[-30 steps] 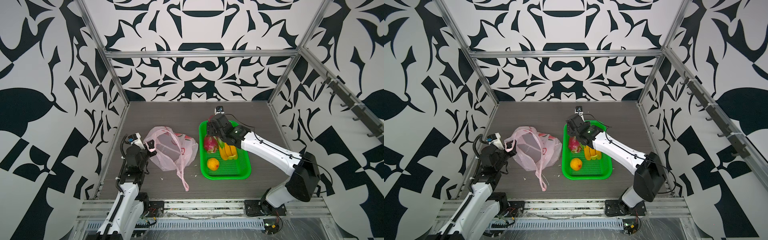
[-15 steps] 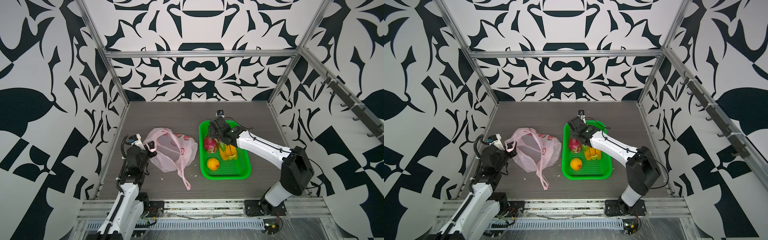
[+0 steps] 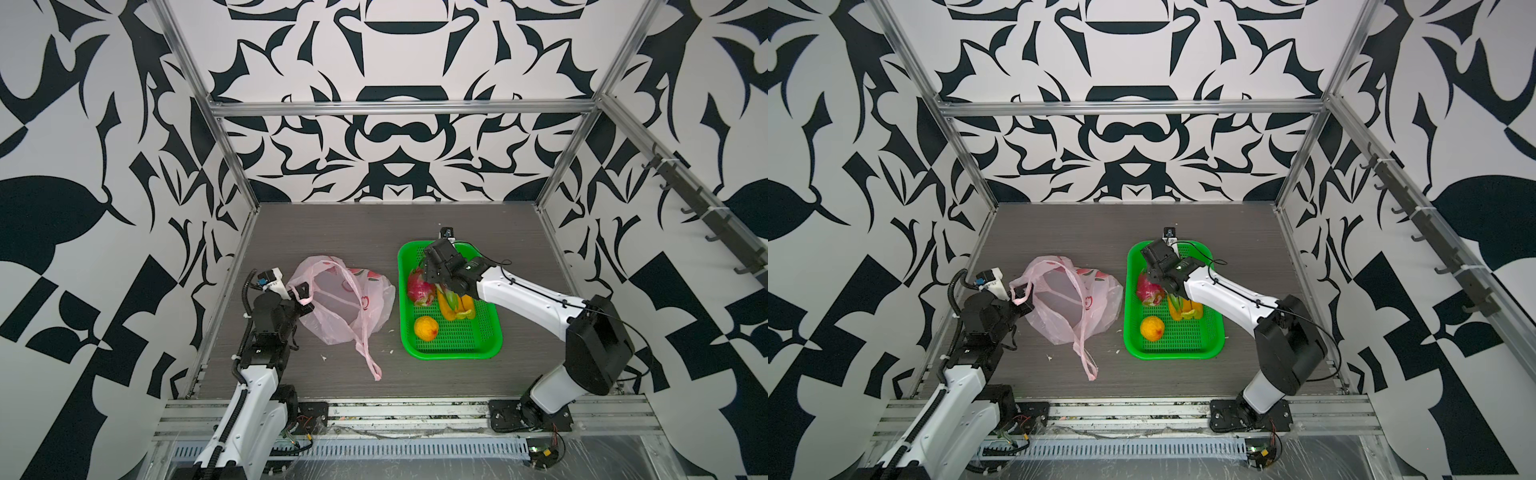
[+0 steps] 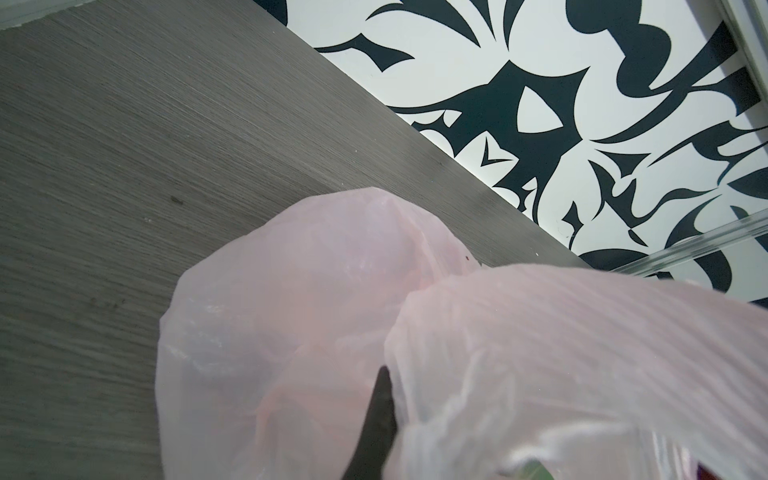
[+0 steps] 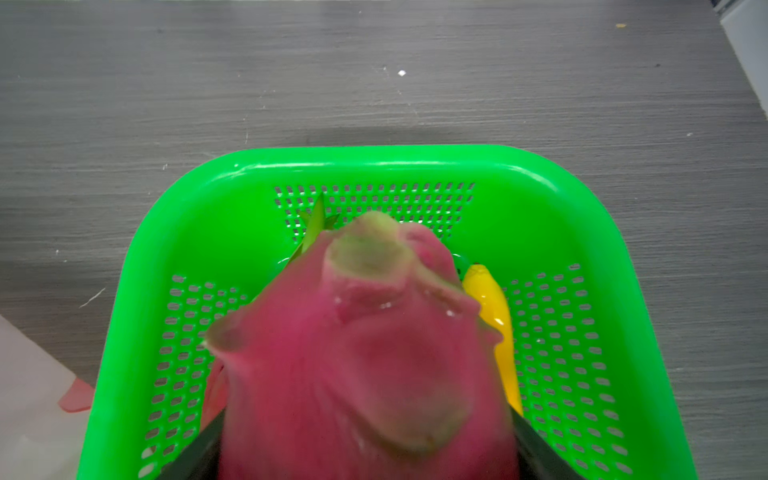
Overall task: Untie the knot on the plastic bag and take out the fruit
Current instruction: 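Lower the dragon fruit into the green basket beside the other dragon fruit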
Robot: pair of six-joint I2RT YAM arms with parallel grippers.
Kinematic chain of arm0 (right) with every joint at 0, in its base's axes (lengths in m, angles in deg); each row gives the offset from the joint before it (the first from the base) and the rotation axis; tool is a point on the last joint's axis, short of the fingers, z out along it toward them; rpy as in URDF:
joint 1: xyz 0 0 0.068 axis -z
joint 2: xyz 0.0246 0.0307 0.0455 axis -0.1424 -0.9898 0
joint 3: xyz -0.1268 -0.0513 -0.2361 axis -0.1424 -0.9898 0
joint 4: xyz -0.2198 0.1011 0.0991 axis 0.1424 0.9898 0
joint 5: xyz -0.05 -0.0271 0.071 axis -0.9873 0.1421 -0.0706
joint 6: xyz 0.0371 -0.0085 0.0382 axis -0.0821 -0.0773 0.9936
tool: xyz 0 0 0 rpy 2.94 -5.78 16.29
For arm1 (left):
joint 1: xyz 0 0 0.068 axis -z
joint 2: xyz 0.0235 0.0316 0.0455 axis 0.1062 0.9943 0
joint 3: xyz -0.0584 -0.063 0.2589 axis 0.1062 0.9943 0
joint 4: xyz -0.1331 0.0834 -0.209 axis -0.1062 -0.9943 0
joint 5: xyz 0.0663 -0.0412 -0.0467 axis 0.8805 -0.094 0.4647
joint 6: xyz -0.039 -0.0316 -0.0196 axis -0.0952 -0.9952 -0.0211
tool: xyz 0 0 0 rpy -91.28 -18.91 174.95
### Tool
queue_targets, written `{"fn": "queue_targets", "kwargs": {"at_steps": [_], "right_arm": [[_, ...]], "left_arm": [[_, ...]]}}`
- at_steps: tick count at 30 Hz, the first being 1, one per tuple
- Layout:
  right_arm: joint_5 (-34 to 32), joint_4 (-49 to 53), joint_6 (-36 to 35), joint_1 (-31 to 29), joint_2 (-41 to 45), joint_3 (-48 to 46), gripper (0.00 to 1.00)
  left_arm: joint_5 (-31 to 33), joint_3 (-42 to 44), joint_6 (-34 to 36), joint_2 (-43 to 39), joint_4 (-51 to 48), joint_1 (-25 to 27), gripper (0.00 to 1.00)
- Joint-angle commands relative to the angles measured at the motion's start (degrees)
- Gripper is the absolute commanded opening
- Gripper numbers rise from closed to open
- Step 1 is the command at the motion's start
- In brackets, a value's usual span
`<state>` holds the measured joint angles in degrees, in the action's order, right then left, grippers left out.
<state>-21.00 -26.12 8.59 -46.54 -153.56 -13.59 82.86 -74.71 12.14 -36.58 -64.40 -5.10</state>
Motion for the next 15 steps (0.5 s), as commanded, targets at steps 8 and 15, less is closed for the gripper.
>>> {"fn": "queue_targets", "kwargs": {"at_steps": [8,15], "right_arm": [[-1.12,-1.12,1.75,2.35,2.11,-2.51,0.10],[-0.87,-1.41,2.01,3.10,1.14,-2.78,0.11]], "left_arm": [[-0.55,-0.14,0.03,0.34,1.04,-0.13,0.00],[-0.66,-0.23,0.08,0.17,0.77,-0.12,0.00]]}}
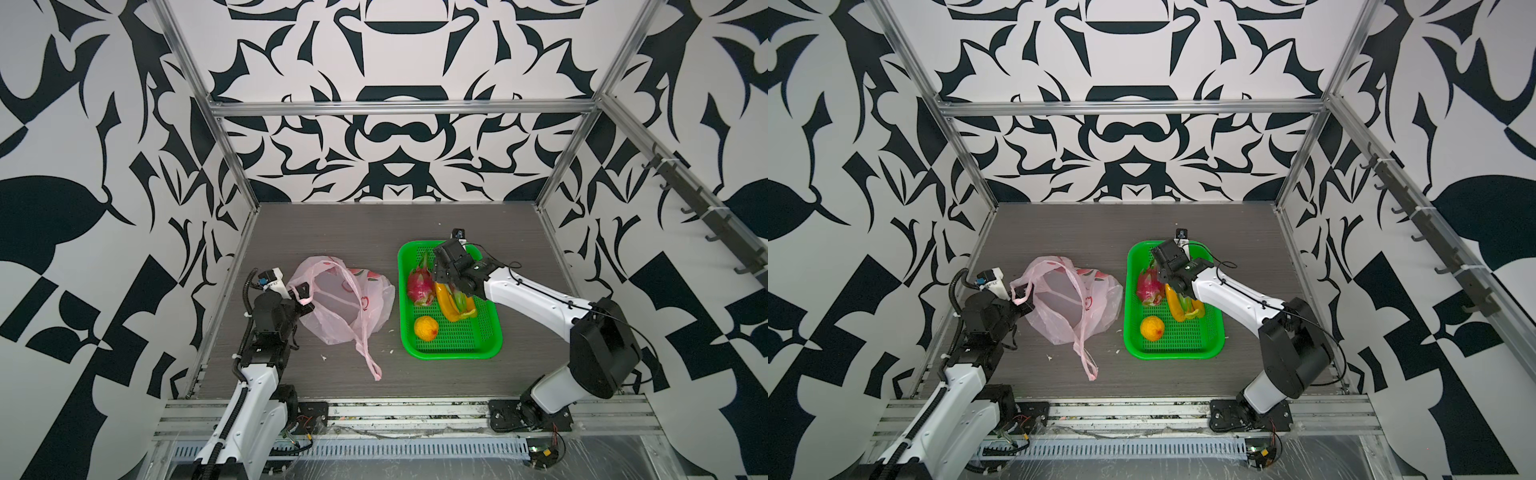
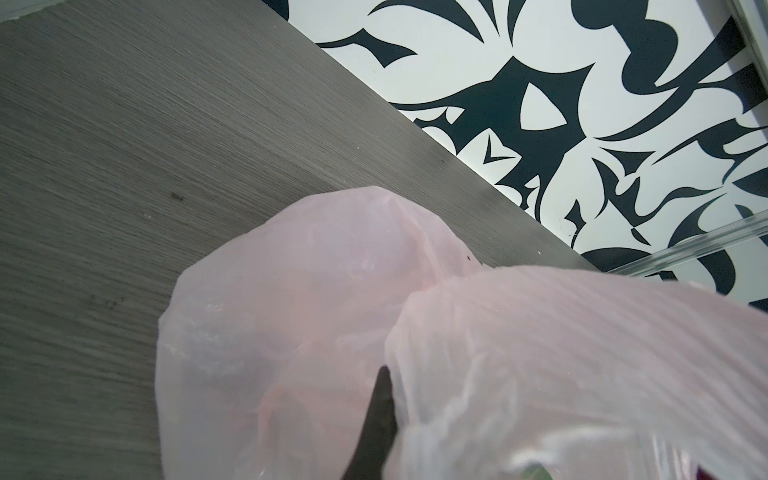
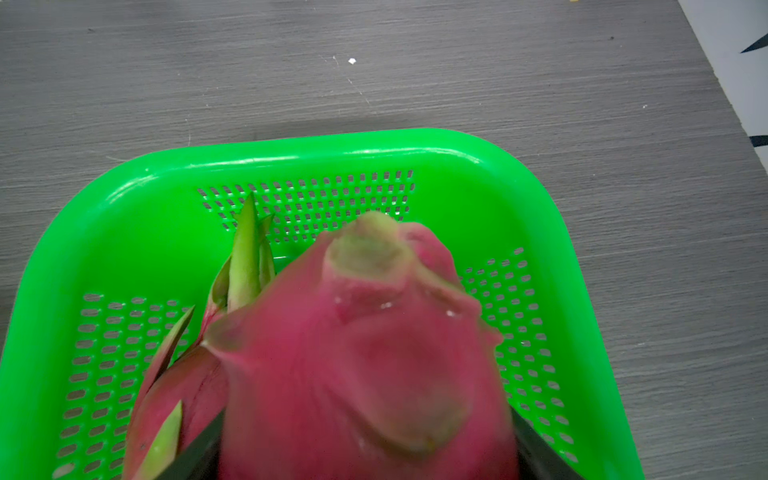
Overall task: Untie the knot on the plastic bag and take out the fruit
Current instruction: 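Lower the dragon fruit into the green basket beside the other dragon fruit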
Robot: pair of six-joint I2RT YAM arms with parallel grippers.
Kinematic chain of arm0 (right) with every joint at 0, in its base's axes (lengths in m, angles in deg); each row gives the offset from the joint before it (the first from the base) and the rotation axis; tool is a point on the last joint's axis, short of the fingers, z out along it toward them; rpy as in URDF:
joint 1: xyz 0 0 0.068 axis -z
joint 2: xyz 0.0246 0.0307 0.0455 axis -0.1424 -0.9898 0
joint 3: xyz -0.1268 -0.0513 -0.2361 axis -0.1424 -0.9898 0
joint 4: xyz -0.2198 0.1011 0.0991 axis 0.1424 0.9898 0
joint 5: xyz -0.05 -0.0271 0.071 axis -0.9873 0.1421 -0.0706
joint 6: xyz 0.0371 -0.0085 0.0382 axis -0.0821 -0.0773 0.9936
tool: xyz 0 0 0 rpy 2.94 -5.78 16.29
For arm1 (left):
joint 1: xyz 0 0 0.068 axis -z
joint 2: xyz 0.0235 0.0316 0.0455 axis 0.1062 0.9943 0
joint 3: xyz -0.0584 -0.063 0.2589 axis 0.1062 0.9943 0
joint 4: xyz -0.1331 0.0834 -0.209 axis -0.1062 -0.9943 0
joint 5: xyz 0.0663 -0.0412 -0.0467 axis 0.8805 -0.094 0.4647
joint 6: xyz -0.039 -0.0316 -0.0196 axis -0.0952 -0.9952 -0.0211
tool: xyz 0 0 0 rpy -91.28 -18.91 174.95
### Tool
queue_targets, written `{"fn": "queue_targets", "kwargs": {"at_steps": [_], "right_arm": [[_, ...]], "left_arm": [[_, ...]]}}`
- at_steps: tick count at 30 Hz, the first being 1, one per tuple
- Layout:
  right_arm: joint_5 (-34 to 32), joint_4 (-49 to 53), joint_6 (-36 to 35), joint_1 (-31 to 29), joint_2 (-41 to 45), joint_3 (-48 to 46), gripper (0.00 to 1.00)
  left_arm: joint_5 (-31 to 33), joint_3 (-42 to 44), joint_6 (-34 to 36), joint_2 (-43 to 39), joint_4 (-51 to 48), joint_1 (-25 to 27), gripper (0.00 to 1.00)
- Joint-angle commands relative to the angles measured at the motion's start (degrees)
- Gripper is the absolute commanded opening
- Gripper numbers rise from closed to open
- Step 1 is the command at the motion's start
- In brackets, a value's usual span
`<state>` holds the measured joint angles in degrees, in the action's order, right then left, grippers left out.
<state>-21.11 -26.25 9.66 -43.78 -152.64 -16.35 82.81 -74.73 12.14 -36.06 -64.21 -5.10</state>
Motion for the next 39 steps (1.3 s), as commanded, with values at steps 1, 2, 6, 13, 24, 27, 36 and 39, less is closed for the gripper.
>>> {"fn": "queue_targets", "kwargs": {"at_steps": [1,2,6,13,24,27,36,39], "right_arm": [[-0.59,-1.42,1.00,0.41,0.05,-0.07,0.12],[-0.43,-1.43,1.02,0.44,-0.14,-0.07,0.12],[-0.29,-1.67,1.27,0.61,-1.33,0.09,0.13],[-0.06,-2.11,2.12,0.78,-3.70,1.40,0.13],[-0.23,-2.05,2.69,0.79,-5.78,2.14,0.23],[-0.23,-1.81,2.71,0.79,-5.93,2.24,0.29],[-0.62,-0.98,2.98,0.79,-6.04,2.73,0.53],[-0.57,-0.81,2.99,0.81,-6.04,2.81,0.59]], "left_arm": [[-0.65,-0.27,0.00,-0.27,0.58,-0.12,0.00],[-0.74,-0.29,0.00,-0.18,0.62,-0.12,0.00],[-0.77,-0.45,0.00,-0.08,0.67,-0.12,0.00],[-0.87,-0.72,0.36,-0.36,-0.13,-0.12,0.00],[-0.41,-0.73,0.69,-0.02,-0.10,-0.12,0.00],[-0.39,-0.77,0.64,0.30,0.30,-0.12,0.00],[-0.52,-0.80,0.61,0.76,0.66,-0.12,0.00],[-0.51,-0.73,0.53,0.70,0.67,-0.12,0.00]]}}
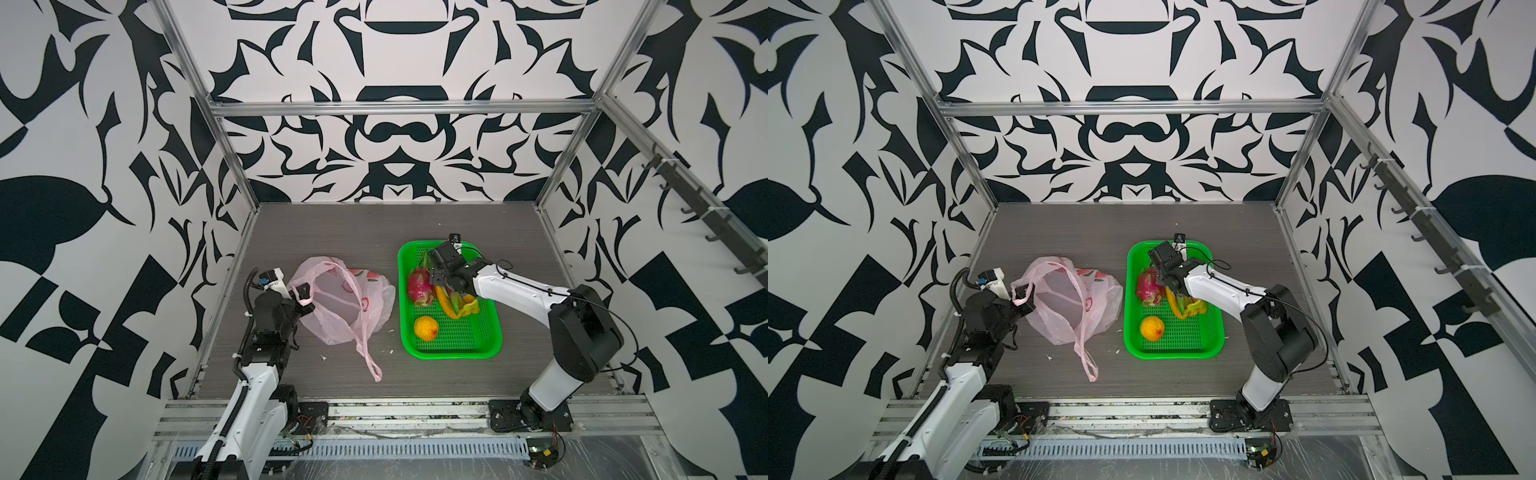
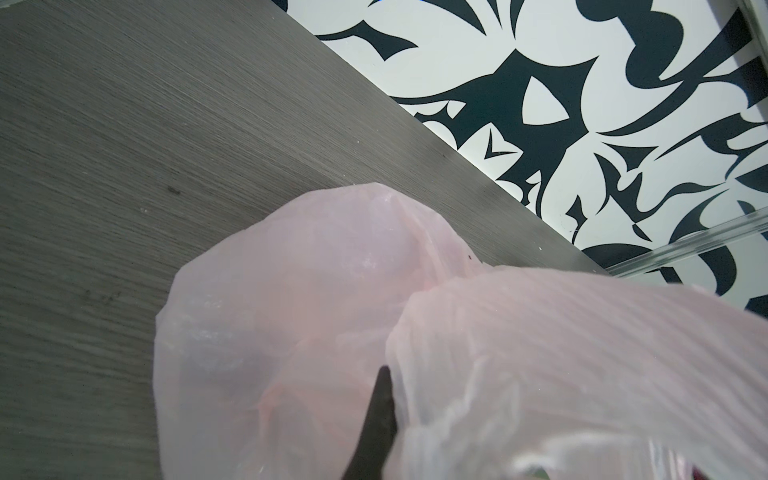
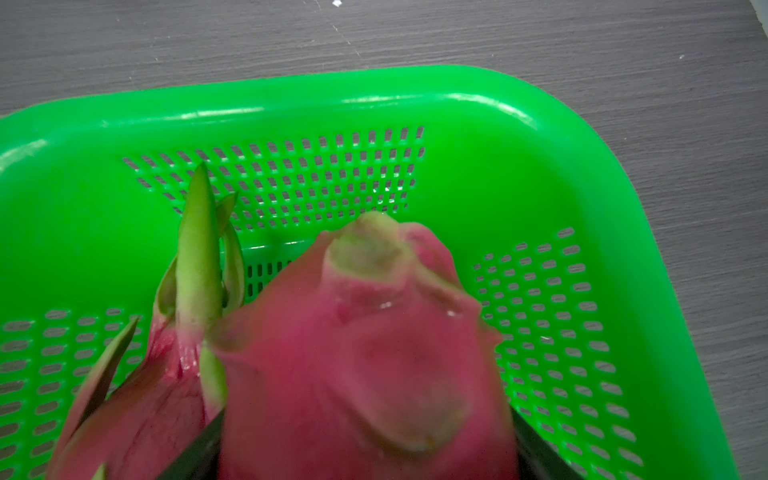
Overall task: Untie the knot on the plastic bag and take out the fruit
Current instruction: 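Lower the dragon fruit into the green basket beside the other dragon fruit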
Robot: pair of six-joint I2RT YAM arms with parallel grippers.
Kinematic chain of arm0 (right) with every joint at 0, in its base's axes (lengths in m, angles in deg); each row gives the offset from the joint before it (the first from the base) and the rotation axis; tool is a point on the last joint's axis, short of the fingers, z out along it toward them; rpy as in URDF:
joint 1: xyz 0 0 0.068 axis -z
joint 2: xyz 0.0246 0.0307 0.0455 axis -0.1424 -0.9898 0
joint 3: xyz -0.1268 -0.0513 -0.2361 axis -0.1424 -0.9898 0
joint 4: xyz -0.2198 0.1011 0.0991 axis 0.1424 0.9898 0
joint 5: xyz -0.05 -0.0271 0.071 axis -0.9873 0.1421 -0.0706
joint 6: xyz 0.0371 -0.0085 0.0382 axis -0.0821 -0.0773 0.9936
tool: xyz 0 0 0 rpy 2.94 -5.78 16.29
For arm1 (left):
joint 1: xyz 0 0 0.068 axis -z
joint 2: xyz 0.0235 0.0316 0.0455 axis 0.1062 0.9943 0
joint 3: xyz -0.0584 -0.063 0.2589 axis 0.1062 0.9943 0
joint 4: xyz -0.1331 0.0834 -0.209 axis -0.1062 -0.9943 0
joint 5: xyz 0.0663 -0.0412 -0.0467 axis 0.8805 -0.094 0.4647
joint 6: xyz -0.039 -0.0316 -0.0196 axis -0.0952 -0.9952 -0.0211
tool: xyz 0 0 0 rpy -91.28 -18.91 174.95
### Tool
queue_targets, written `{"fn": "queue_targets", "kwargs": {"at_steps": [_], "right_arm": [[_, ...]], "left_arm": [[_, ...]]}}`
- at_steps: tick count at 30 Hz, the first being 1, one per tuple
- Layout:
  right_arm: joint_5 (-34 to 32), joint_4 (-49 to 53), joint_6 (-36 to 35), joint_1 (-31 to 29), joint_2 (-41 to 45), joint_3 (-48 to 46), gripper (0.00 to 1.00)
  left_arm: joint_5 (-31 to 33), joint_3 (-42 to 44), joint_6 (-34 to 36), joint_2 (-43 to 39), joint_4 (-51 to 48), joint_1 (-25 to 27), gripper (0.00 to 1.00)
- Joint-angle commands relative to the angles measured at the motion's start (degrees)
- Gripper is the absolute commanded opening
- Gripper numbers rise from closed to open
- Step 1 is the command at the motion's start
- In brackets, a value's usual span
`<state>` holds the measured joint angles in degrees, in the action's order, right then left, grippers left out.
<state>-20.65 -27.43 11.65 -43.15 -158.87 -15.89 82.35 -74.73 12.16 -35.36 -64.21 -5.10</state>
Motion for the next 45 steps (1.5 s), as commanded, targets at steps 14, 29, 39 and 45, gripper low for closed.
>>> {"fn": "queue_targets", "kwargs": {"at_steps": [14,29,39,45], "right_arm": [[-1.15,1.16,1.39,0.16,0.45,2.68,0.76],[-1.53,2.59,1.62,0.16,-0.16,4.06,0.90],[-1.94,2.75,2.05,0.11,0.76,4.00,0.99],[-1.96,2.81,1.85,0.10,2.06,3.89,0.99]], "left_arm": [[0.09,-0.45,0.36,-0.17,0.99,-0.12,0.00],[0.39,0.06,0.26,0.09,1.55,-0.12,0.00],[0.52,0.24,0.25,-0.18,1.54,-0.12,0.00],[0.52,0.15,-0.03,0.73,2.54,-0.12,0.00]]}}
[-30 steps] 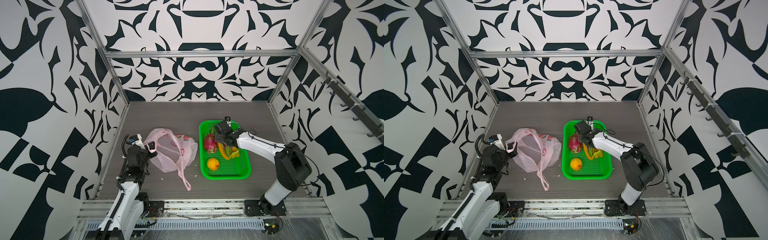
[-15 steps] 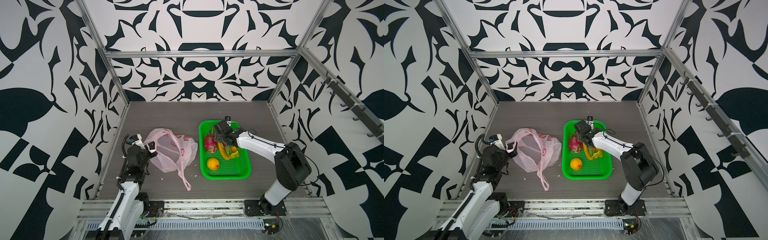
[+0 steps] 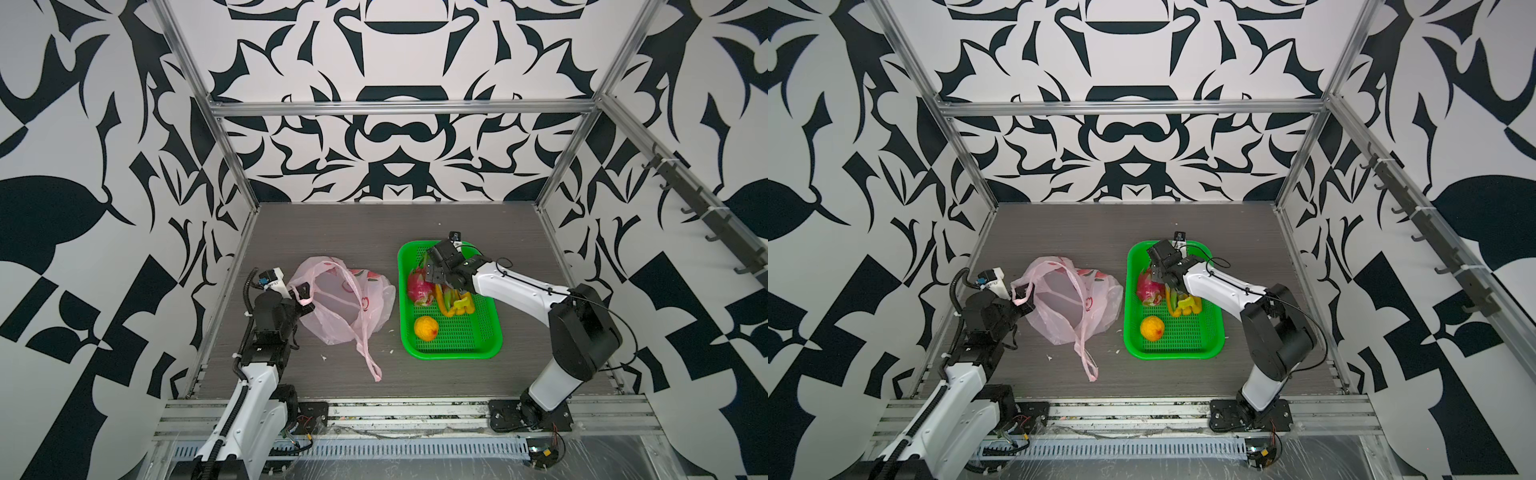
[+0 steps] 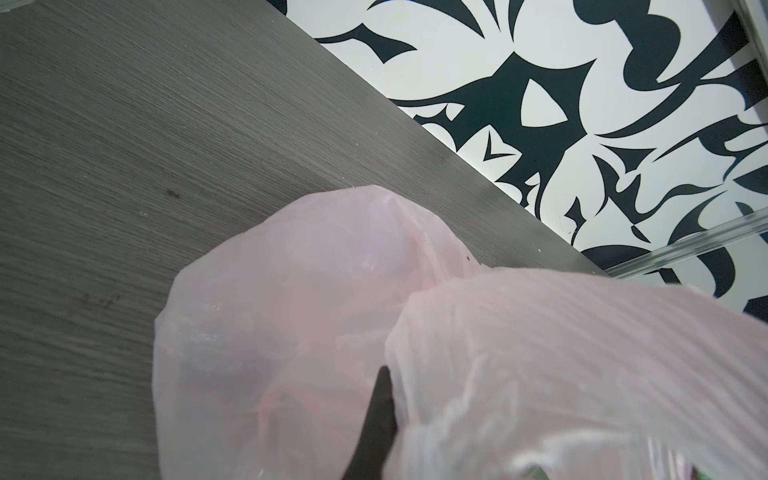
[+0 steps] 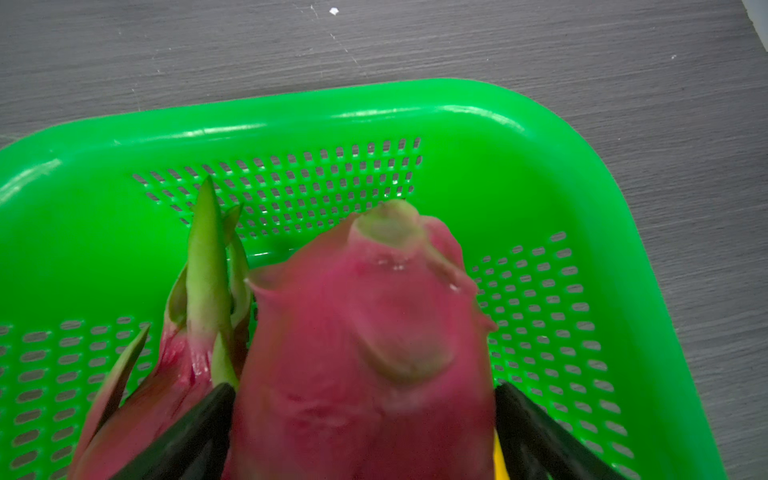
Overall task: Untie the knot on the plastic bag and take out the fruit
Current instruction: 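Lower the dragon fruit into the green basket beside the other dragon fruit, then open the right gripper over the basket while the left gripper releases the bag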
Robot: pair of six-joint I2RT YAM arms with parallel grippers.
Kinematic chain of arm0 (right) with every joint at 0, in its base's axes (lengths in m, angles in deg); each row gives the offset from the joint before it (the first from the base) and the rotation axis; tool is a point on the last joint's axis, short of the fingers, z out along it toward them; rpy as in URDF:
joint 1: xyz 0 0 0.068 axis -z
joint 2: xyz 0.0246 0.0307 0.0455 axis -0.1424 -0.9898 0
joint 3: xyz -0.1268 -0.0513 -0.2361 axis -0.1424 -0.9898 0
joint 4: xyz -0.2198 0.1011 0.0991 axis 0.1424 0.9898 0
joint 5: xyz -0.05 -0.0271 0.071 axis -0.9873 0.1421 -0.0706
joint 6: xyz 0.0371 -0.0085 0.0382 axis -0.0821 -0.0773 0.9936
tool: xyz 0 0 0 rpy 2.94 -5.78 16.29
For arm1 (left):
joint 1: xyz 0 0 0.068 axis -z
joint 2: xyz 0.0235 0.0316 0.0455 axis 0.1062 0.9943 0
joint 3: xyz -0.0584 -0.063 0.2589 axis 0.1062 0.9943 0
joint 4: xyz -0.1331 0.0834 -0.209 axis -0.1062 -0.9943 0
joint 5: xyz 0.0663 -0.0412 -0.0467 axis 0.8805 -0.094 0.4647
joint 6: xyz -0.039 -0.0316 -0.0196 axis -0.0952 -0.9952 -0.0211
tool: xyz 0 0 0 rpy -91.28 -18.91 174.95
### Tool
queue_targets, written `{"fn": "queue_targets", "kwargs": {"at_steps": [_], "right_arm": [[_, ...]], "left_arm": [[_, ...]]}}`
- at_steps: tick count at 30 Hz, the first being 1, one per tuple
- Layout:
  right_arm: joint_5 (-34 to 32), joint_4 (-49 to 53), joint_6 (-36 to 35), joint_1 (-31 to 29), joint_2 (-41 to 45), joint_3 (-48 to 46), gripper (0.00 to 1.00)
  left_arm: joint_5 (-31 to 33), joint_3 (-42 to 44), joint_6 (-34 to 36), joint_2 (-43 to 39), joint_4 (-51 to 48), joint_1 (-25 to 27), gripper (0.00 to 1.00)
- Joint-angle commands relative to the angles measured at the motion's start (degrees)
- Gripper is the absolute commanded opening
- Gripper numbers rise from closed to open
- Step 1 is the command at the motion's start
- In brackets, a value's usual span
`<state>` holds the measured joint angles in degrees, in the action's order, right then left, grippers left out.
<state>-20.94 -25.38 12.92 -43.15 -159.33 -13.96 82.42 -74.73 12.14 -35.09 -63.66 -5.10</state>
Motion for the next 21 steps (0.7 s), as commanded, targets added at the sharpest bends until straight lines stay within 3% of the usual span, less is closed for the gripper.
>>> {"fn": "queue_targets", "kwargs": {"at_steps": [1,21], "right_arm": [[-1.66,0.75,0.52,0.08,2.81,2.02,0.99],[-2.85,1.19,0.03,0.07,9.56,0.93,0.99]], "left_arm": [[0.34,0.06,-0.06,0.89,2.37,-0.12,0.00],[-3.27,-3.79,-4.15,15.11,14.79,-0.12,0.00]]}}
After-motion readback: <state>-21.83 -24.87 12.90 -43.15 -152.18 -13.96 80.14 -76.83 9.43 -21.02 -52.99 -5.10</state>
